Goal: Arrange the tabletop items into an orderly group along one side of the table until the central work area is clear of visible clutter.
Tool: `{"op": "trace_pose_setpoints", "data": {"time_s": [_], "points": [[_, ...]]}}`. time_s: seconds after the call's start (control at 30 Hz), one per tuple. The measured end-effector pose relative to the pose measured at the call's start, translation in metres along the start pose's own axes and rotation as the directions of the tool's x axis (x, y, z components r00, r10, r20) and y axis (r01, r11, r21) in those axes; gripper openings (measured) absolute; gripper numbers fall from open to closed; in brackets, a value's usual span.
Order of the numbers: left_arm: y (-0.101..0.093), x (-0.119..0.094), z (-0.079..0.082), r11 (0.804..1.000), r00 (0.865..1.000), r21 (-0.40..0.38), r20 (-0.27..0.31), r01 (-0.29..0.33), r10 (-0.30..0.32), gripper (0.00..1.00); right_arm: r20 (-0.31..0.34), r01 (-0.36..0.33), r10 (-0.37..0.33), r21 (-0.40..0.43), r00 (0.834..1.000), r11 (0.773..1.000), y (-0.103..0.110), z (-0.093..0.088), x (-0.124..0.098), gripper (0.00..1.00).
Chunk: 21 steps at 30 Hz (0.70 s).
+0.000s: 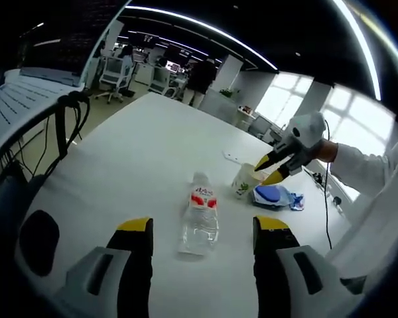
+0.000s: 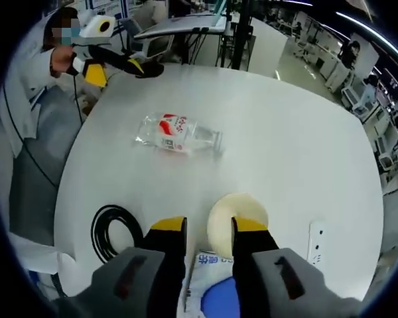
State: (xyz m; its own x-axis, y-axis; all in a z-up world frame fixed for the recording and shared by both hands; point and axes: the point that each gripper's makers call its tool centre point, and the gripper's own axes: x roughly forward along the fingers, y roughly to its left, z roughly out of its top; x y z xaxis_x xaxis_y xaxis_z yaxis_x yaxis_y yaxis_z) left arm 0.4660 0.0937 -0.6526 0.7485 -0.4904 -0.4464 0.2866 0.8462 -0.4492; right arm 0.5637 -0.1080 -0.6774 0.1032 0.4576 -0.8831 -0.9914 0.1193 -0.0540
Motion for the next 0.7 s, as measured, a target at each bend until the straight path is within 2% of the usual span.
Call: {"op": "trace_pose_setpoints", "data": {"time_s": [0.23,0.47,0.7], "points": [[-0.007,0.0,0.004,1.0,1.0,0.012,-0.002,0.007,-0.007,0.62,0.041,0.034,-0.035,0.034,0.999,0.999,-0.003,0.0,-0.012,0.29],[-0.017,0.001,0.006,0.999,1.0,0.035,-0.009,0.02,-0.02,0.63,0.096,0.076,-0.086,0.105,0.992,0.991,-0.004,0.0,-0.028,0.33],[-0.025,-0.001,0.01,0.998,0.999,0.058,-0.012,0.031,-0.03,0.64,0.158,0.115,-0.151,0.212,0.976,0.97,-0.003,-0.002,-0.044,0.38]]}}
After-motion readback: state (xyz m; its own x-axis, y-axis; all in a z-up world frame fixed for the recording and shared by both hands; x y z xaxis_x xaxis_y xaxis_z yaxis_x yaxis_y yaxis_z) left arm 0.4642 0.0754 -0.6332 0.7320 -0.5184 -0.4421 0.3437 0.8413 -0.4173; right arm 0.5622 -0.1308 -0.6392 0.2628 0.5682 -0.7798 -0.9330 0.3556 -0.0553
